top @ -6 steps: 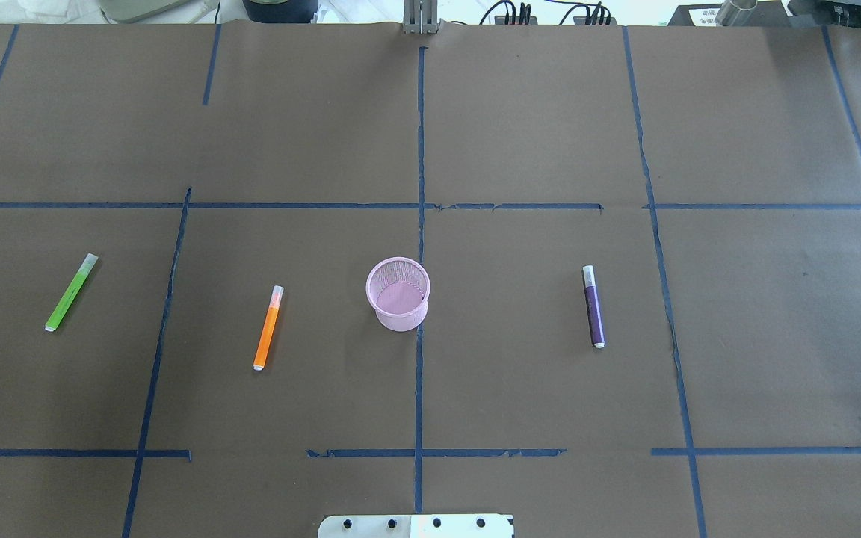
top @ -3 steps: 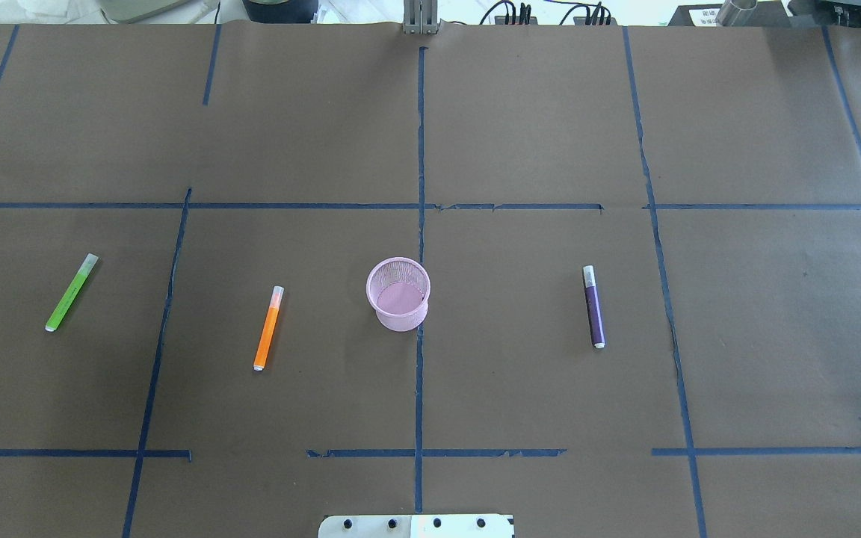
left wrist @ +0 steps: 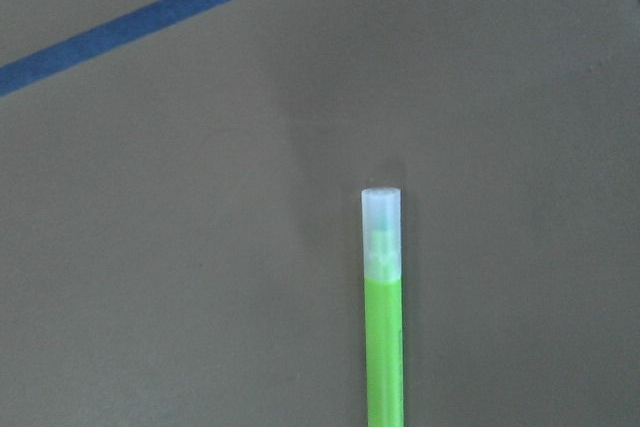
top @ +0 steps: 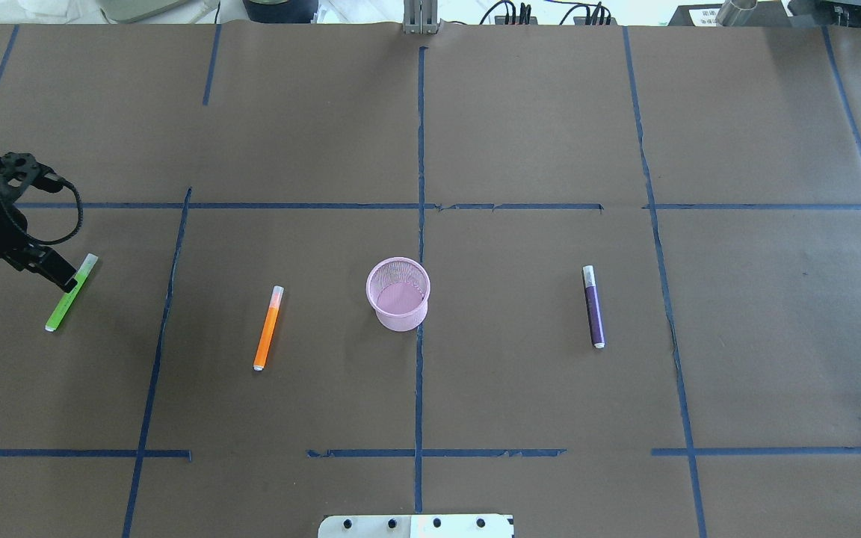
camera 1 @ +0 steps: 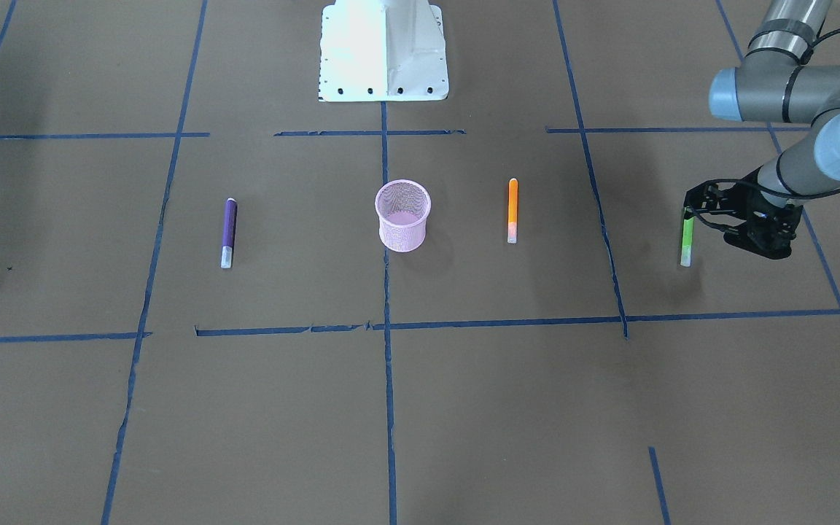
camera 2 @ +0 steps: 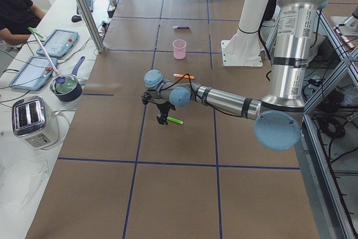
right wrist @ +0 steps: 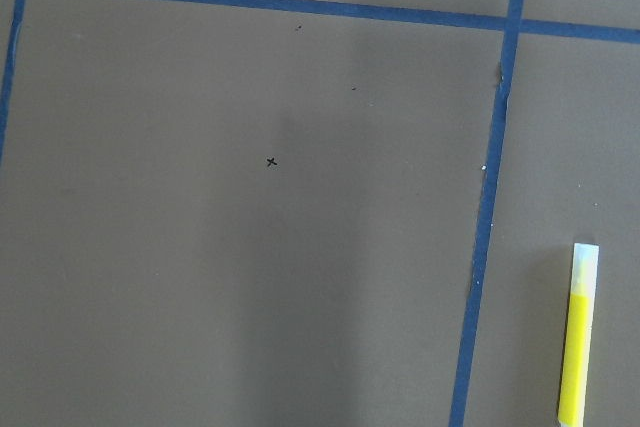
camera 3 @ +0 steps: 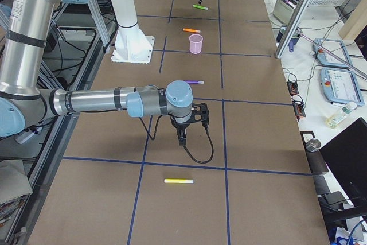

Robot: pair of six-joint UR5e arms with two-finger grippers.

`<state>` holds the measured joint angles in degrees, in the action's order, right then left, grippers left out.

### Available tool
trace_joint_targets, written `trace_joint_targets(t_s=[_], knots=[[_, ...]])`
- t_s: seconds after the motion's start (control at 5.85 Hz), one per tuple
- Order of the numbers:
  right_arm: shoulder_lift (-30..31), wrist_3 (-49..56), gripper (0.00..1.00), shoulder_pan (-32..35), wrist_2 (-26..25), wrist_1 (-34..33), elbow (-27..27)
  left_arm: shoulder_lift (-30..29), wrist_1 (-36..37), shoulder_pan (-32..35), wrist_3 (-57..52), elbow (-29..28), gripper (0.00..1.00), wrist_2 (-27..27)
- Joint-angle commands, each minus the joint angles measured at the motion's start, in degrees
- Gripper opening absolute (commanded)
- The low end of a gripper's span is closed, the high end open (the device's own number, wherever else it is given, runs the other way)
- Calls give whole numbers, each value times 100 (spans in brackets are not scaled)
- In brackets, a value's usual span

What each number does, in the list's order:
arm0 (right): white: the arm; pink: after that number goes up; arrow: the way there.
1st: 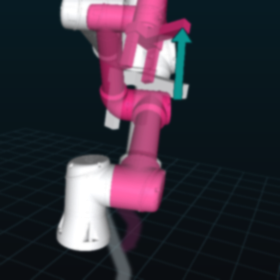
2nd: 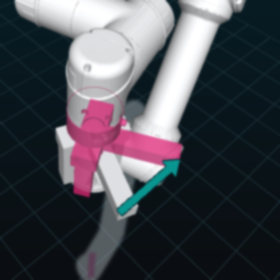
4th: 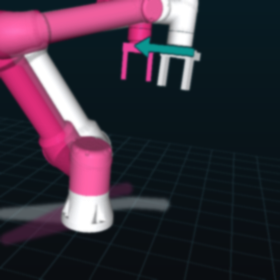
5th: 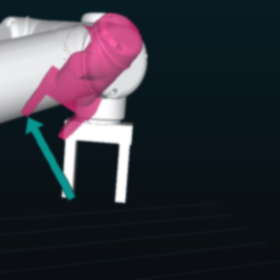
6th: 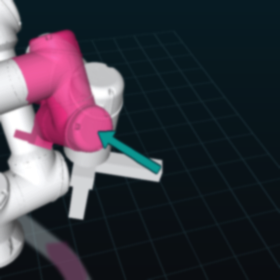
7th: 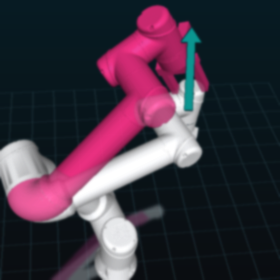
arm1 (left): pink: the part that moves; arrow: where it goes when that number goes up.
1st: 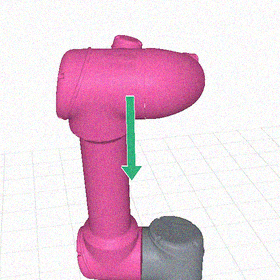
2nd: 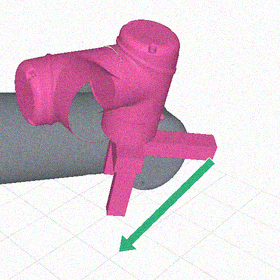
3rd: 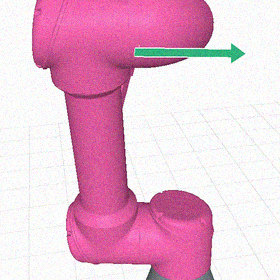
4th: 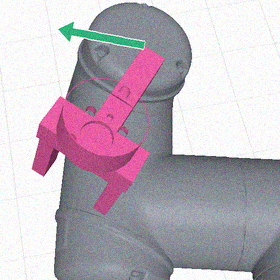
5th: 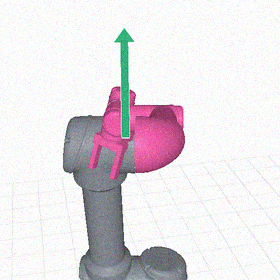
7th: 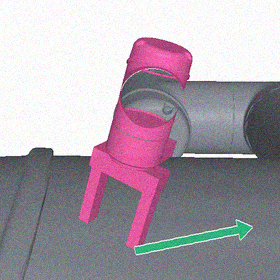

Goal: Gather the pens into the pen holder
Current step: 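Lower the left gripper onto the green marker and grasp it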

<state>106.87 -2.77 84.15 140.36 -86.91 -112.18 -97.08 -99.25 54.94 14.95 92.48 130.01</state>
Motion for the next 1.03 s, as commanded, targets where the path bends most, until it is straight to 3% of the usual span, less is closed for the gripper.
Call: trace_joint_targets(t_s=[0.0,0.34,0.85], knots=[[62,-13,100,-30,27,-10,29,-153,-77,-151,52,-230,98,-125],[71,-48,100,-30,62,-1,29,-153,-77,-159,51,-256,76,-125],[71,-48,100,-30,62,-10,29,-188,-77,-203,25,-344,67,-125]])
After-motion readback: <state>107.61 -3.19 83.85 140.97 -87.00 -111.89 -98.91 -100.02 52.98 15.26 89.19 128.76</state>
